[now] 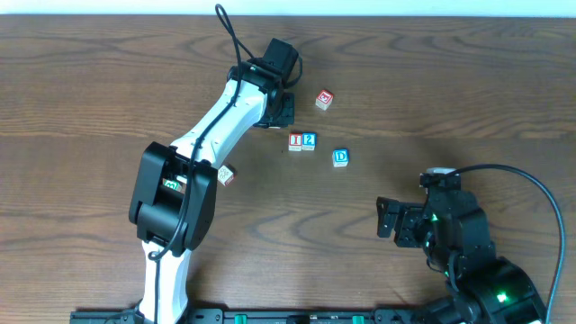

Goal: Spell out Ai2
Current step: 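Lift and carry the red 'A' block toward the red 'I' block, then lower the red 'A' left of the red 'I' and open gripper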

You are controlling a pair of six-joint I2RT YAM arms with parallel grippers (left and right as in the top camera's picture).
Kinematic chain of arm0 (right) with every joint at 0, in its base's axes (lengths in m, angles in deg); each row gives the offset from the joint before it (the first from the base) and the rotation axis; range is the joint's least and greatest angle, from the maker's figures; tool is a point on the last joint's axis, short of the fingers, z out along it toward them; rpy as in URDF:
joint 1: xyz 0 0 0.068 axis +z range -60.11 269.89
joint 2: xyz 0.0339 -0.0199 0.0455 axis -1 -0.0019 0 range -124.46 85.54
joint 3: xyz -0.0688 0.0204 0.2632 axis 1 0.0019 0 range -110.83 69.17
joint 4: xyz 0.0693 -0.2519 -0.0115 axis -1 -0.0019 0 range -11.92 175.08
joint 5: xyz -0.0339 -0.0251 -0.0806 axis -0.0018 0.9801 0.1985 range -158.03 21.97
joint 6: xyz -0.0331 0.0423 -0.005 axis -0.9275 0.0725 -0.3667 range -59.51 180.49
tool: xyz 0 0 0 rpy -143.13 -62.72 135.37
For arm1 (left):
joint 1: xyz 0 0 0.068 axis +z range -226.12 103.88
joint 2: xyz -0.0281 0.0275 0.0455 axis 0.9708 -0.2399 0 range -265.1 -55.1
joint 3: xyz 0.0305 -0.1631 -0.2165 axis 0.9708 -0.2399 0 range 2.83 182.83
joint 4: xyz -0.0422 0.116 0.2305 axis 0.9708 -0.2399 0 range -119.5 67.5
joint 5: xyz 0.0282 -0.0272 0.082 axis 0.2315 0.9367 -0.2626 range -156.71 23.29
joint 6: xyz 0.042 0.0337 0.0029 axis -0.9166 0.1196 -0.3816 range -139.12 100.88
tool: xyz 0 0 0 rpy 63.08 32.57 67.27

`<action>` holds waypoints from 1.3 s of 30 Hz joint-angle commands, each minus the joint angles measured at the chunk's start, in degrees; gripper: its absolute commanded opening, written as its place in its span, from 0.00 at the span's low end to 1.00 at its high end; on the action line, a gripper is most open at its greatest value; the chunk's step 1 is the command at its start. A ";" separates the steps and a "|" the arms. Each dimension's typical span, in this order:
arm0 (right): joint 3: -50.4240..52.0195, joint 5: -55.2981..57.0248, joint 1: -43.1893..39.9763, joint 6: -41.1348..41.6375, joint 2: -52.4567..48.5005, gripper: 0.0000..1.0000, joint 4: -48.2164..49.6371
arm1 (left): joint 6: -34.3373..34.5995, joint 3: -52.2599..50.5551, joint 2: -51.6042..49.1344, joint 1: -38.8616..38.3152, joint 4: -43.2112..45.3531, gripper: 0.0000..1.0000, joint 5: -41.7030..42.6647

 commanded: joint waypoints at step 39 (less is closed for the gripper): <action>0.20 0.00 -0.48 0.07 0.26 0.99 0.09 | 3.34 -5.38 -0.15 -2.93 0.39 0.06 0.39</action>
